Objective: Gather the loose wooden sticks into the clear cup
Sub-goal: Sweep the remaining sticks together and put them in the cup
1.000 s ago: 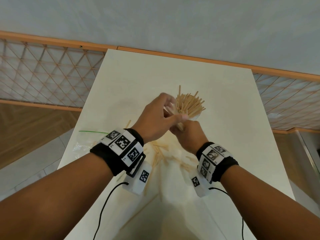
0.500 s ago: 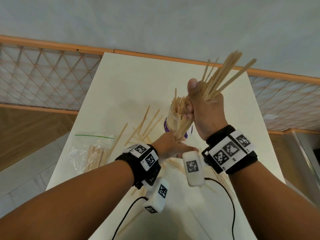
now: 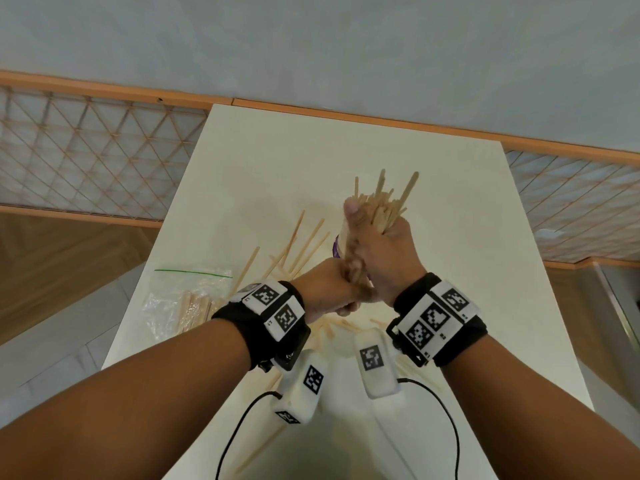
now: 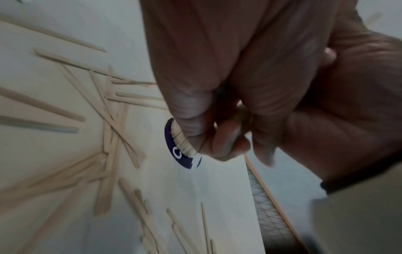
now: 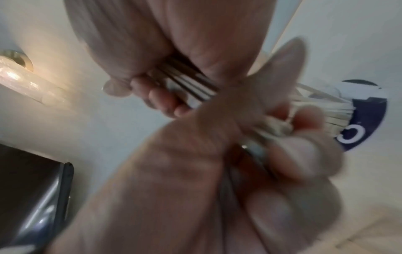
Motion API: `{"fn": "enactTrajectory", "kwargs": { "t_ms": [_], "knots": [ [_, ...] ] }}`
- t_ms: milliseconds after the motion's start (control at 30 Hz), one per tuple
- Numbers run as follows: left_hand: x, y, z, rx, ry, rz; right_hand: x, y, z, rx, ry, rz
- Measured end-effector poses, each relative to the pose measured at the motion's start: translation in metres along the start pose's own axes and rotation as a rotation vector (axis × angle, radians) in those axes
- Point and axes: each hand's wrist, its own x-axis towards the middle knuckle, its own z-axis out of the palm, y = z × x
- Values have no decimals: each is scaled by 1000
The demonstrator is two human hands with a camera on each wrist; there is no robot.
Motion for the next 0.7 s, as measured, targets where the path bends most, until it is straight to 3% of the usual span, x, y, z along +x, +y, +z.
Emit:
{"fn": "enactTrajectory", "kwargs": {
  "t_ms": [100, 167, 233, 367, 533, 633, 700],
  "knots": [
    [-2, -11, -21, 461, 87, -60, 15, -25, -9, 93, 116, -4],
    [-4, -24, -40, 817, 330, -108, 29, -44, -17, 138, 229, -60],
    [-4, -39, -55, 976, 497, -213, 45, -57, -22, 143, 327, -132],
    [0, -70, -62, 1019, 437, -367, 69, -43, -24, 73, 404, -151],
    [3, -82, -32, 960, 362, -166, 67, 8, -24, -158, 313, -32],
    [5, -84, -23, 964, 376, -66, 69, 13, -29, -173, 328, -129],
    [8, -83, -25, 981, 370, -95, 73, 10, -34, -192, 388, -209]
  ]
}}
